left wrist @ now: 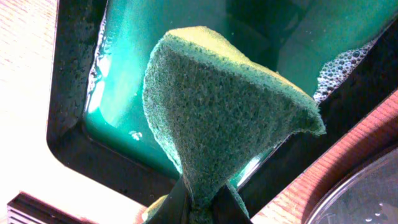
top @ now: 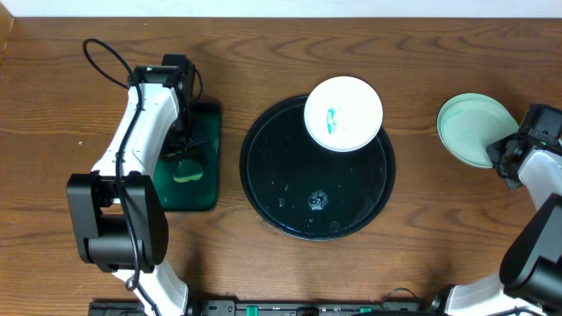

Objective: Clean dirty plates on tray and stack at the side
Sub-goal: 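Carry the plate right and stack it on the cleaned plate, then move the right gripper to the last plate's rim and grip it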

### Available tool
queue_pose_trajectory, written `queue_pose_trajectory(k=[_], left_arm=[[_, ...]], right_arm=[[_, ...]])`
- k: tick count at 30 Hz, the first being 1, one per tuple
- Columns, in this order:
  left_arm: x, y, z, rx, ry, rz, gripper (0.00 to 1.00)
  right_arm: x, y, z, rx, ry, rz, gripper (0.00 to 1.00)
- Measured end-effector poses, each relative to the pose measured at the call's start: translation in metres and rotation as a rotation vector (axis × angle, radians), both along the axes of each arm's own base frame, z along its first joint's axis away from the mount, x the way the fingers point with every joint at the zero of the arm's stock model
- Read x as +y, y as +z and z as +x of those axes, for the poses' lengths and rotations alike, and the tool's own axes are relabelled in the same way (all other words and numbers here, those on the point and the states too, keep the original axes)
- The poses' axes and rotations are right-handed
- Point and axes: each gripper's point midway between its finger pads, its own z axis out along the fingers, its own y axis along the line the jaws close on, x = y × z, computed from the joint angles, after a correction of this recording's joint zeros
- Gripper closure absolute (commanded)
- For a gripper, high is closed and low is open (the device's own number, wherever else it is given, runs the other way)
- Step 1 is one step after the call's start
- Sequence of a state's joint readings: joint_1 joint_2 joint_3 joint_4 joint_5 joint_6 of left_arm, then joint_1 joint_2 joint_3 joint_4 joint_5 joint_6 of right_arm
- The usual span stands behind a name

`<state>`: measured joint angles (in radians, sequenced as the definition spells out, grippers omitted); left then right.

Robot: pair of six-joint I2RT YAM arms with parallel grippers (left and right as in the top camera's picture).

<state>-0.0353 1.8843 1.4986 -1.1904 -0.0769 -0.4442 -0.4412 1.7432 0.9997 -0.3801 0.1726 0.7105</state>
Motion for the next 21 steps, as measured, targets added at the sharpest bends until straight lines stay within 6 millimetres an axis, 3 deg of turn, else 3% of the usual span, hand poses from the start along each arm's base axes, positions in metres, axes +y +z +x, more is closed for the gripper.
queue_pose_trajectory(k=[2, 3, 6, 14, 15, 18, 19, 20, 21], left_arm=[[0.000, 0.000, -0.001, 0.004, 0.000, 0.000, 0.92], [0.000, 0.000, -0.002, 0.006, 0.000, 0.000, 0.93], [0.000, 0.000, -0.002, 0.007, 0.000, 0.000, 0.93], [0.000, 0.000, -0.002, 0.007, 0.000, 0.000, 0.93], [0.000, 0.000, -0.002, 0.007, 0.000, 0.000, 0.93], [0.000, 0.000, -0.002, 0.007, 0.000, 0.000, 0.93], [0.000, 0.000, -0.002, 0.007, 0.000, 0.000, 0.93], [0.000, 0.000, -0.002, 0.007, 0.000, 0.000, 0.93], [0.000, 0.000, -0.002, 0.007, 0.000, 0.000, 0.93]], right_arm=[[0.002, -0.003, 0.009, -0.024, 0.027, 0.012, 0.82], [0.003, -0.005, 0.012, -0.032, 0.044, 0.020, 0.69], [0.008, -0.002, 0.026, -0.084, 0.099, 0.034, 0.61], [0.029, 0.009, 0.040, -0.107, 0.276, 0.099, 0.17], [0.030, 0.012, 0.041, -0.107, 0.291, 0.099, 0.15], [0.037, 0.037, 0.042, -0.094, 0.360, 0.079, 0.07], [0.038, 0.050, 0.042, -0.103, 0.381, 0.062, 0.07], [0.042, 0.075, 0.041, -0.124, 0.411, 0.030, 0.01], [0.042, 0.080, 0.042, -0.129, 0.418, 0.021, 0.01]])
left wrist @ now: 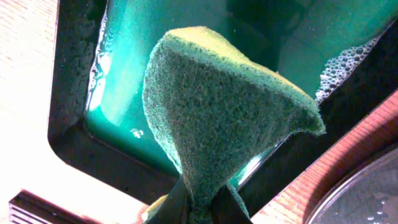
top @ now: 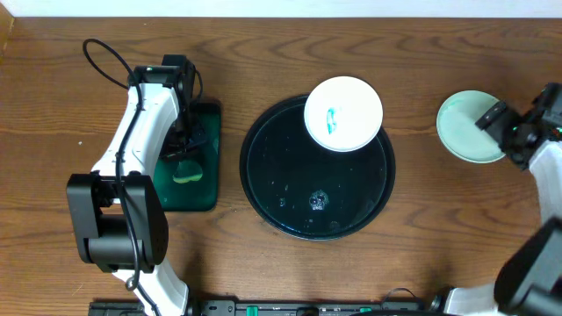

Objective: Clean dirty plates on tray and stack at the side
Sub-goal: 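Move the right gripper to the last plate's rim and grip it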

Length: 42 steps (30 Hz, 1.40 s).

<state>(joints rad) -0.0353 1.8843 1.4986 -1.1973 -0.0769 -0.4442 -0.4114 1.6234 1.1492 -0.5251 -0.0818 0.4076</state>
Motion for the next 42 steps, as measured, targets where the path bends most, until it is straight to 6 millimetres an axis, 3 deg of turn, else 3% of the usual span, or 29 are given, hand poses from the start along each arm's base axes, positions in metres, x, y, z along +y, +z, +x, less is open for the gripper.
queue_pose_trajectory(k=[5, 7, 12, 15, 19, 27, 35, 42], left_arm=[[0.000, 0.000, 0.000, 0.000, 0.000, 0.000, 0.93], [0.000, 0.000, 0.000, 0.000, 0.000, 0.000, 0.92], [0.000, 0.000, 0.000, 0.000, 0.000, 0.000, 0.93], [0.000, 0.000, 0.000, 0.000, 0.000, 0.000, 0.93], [0.000, 0.000, 0.000, 0.000, 0.000, 0.000, 0.93], [0.000, 0.000, 0.000, 0.000, 0.000, 0.000, 0.93], [0.000, 0.000, 0.000, -0.001, 0.000, 0.000, 0.93], [0.000, 0.000, 0.000, 0.000, 0.000, 0.000, 0.93]], right_arm=[[0.019, 0.062, -0.016, -0.076, 0.073, -0.060, 0.01], [0.034, 0.069, -0.023, -0.074, 0.128, -0.043, 0.01], [0.114, 0.077, -0.022, -0.110, 0.394, 0.106, 0.01], [0.150, 0.077, -0.020, -0.119, 0.508, 0.145, 0.05], [0.182, 0.062, -0.015, -0.091, 0.627, 0.145, 0.10], [0.235, 0.019, 0.033, -0.148, 0.857, 0.066, 0.13], [0.240, -0.040, 0.061, -0.119, 0.872, 0.080, 0.20], [0.253, -0.060, 0.075, -0.172, 0.918, 0.122, 0.34]])
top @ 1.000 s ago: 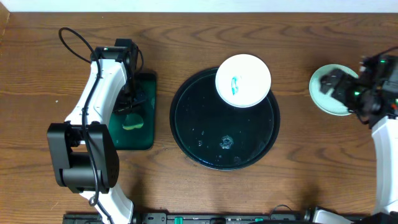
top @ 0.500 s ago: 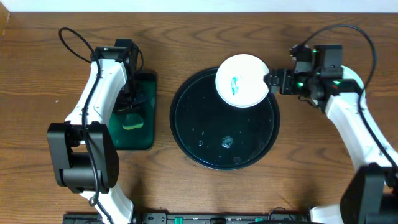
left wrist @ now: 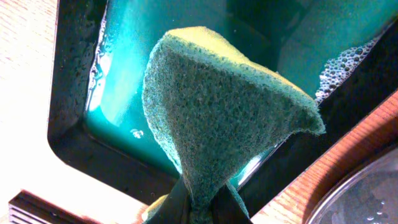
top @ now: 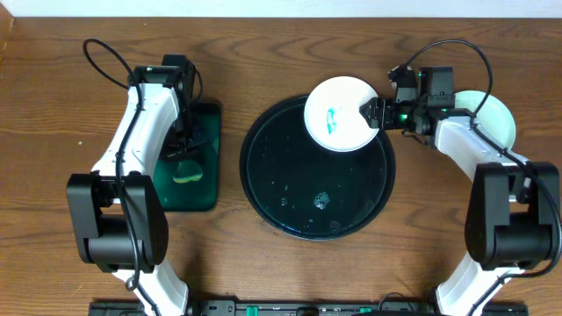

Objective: Clean dirty plates on tray and stack at the side
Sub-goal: 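Move the right gripper to the last plate's rim and grip it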

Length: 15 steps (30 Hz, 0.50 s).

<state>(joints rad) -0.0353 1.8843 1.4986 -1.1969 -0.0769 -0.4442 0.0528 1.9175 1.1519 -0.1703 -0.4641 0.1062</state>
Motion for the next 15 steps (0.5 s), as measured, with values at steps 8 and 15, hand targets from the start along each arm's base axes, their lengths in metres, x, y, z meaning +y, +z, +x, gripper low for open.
queue_pose_trajectory(k=[8, 15], left_arm=[[0.000, 0.000, 0.000, 0.001, 0.000, 0.000, 0.93], [0.000, 0.000, -0.003, 0.011, 0.000, 0.000, 0.93]], right_arm=[[0.017, -0.023, -0.001, 0.019, 0.039, -0.009, 0.56], [0.008, -0.029, 0.008, 0.009, -0.016, -0.064, 0.99]])
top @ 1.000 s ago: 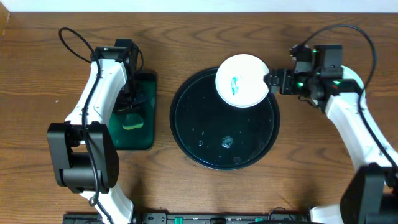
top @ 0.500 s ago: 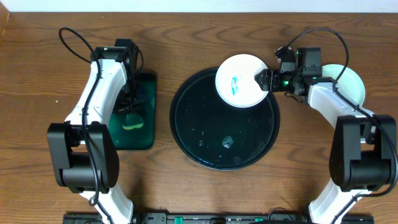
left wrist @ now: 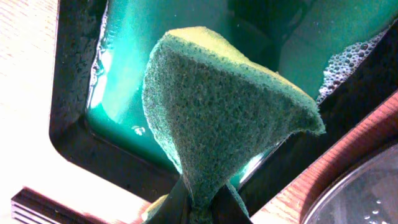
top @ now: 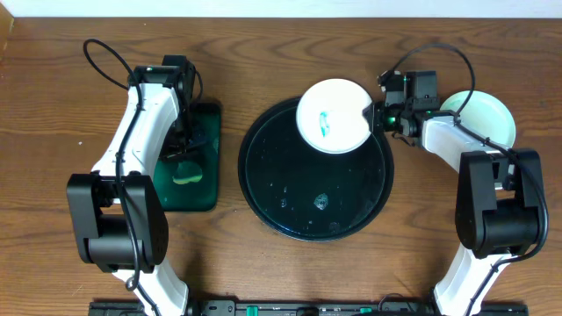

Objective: Clean dirty plates on tray and stack at the side

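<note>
A white plate (top: 332, 116) with a teal smear lies on the upper right part of the round black tray (top: 290, 206). My right gripper (top: 376, 117) is at the plate's right rim, touching it; the overhead view does not show how its jaws stand. A clean pale green plate (top: 483, 118) sits on the table to the right. My left gripper (left wrist: 200, 208) is shut on a green and yellow sponge (left wrist: 217, 118), held over the dark basin (top: 204, 197) of green soapy water.
Water drops lie on the bare middle of the tray. The basin stands left of the tray with a strip of wood between them. The right arm reaches across the pale green plate's left side. Bare wood lies in front of the tray.
The right gripper has moved a little left at the white plate's rim, and the plate has shifted a little left with it. The left gripper and sponge have not moved.
The right gripper was first at the pale green plate on the far right, then just above it. By 0.5 s ago it had reached the white plate's right rim; now the plate sits slightly further left. The left gripper held the sponge over the basin throughout.
</note>
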### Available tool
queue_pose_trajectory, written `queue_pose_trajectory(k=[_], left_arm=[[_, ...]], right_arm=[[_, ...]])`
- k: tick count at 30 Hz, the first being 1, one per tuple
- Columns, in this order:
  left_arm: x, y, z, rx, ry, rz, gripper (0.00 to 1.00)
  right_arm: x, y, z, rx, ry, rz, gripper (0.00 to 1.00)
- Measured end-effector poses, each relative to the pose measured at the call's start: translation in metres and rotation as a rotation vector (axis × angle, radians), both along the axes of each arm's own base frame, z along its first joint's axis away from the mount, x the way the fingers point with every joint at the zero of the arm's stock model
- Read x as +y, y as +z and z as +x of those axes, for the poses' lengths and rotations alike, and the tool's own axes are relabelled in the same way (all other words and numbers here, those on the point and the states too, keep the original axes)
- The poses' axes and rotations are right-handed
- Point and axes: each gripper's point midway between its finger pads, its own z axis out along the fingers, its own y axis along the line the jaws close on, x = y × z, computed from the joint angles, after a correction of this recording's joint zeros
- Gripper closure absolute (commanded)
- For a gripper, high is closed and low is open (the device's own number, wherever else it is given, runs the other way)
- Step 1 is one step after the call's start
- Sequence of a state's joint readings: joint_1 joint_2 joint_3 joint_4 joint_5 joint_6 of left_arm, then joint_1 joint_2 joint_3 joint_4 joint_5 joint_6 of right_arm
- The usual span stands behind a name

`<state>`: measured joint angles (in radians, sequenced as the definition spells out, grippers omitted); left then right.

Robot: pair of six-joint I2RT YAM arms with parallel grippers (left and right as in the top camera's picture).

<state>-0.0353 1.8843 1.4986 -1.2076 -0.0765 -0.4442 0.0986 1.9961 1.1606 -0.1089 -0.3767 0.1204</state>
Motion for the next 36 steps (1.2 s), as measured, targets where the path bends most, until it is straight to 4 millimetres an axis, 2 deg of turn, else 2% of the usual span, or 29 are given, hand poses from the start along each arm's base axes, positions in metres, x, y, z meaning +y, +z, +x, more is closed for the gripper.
queue_pose_trajectory(k=[12, 19, 23, 28, 32, 36], left_arm=[[0.000, 0.000, 0.000, 0.000, 0.000, 0.000, 0.93], [0.000, 0.000, 0.000, 0.001, -0.004, 0.000, 0.93], [0.000, -0.001, 0.003, -0.012, -0.012, -0.001, 0.93], [0.000, -0.020, 0.016, -0.072, -0.042, -0.005, 0.93], [0.000, -0.044, 0.012, -0.064, -0.057, -0.006, 0.93], [0.000, -0.068, 0.012, -0.027, -0.078, -0.007, 0.93]], right_arm=[[0.011, -0.008, -0.018, 0.103, -0.015, 0.035, 0.99], [0.011, -0.006, -0.074, 0.325, -0.038, 0.011, 0.99], [0.019, -0.003, -0.099, 0.409, -0.024, -0.006, 0.99], [0.039, -0.005, -0.112, 0.428, 0.030, -0.036, 0.99], [0.053, -0.005, -0.118, 0.426, 0.069, -0.047, 0.99], [0.055, -0.005, -0.121, 0.433, 0.077, -0.050, 0.99]])
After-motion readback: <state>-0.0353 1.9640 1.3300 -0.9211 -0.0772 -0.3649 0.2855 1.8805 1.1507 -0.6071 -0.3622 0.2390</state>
